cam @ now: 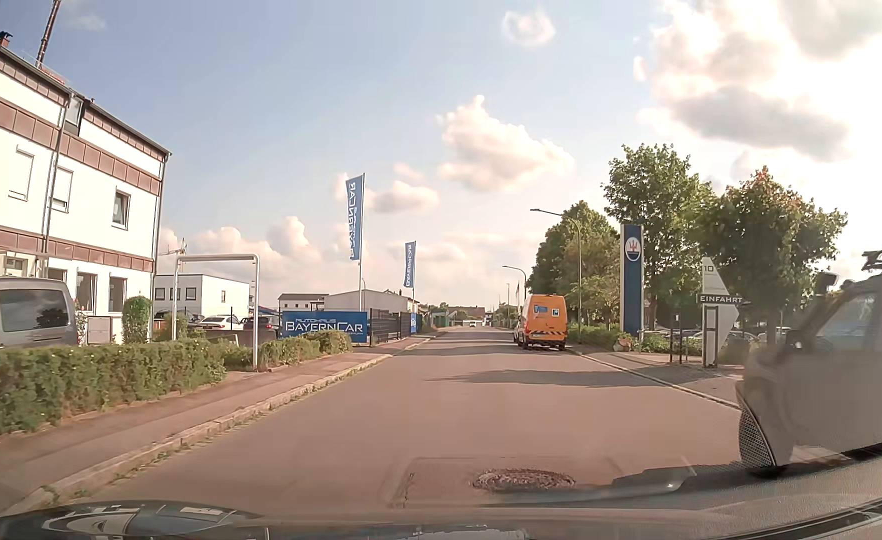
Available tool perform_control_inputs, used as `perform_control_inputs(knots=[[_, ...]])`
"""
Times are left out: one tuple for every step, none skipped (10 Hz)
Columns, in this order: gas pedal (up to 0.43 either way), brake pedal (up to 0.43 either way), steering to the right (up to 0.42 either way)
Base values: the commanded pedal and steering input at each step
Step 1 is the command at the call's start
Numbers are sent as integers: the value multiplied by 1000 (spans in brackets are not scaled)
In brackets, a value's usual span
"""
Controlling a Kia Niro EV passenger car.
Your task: Follow the waypoints while adhering to traffic rules and regulations
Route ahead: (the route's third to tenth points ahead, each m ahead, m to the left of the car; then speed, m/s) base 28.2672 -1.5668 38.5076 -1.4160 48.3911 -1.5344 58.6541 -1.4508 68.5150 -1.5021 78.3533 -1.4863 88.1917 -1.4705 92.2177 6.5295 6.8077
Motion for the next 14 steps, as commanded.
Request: perform_control_inputs(knots=[[209,12,-5],[197,12,-5],[157,12,-3],[157,18,-3],[138,12,-3],[138,12,-1],[138,12,0],[130,18,0],[130,12,0],[130,18,0],[98,12,0],[79,12,1],[79,18,1],[79,12,1]])
